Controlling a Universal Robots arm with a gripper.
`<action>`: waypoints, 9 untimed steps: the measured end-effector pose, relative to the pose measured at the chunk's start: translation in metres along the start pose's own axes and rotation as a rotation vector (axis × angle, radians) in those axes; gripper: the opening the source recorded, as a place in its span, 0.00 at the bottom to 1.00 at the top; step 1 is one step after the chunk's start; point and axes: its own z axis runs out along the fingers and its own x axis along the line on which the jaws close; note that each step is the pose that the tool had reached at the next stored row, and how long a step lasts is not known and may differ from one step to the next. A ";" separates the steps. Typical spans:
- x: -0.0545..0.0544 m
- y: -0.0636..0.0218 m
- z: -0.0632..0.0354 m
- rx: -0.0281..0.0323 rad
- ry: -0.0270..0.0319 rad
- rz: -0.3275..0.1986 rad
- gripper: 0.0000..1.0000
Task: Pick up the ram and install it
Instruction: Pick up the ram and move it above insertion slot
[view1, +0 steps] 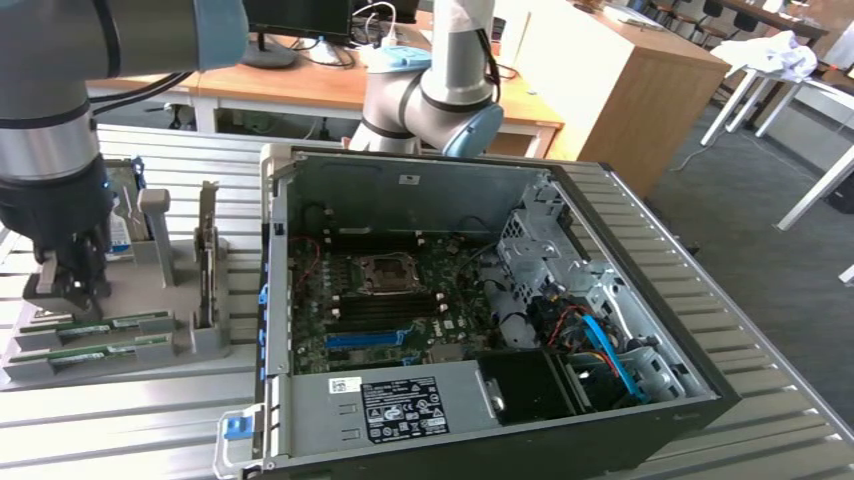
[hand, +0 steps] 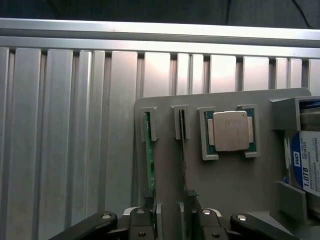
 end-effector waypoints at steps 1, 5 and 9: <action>0.002 0.0000 0.0001 0.0001 0.0000 0.000 0.37; 0.007 0.0003 0.0002 0.0000 -0.0001 0.000 0.37; 0.010 0.0005 0.0003 0.0001 -0.0001 0.000 0.37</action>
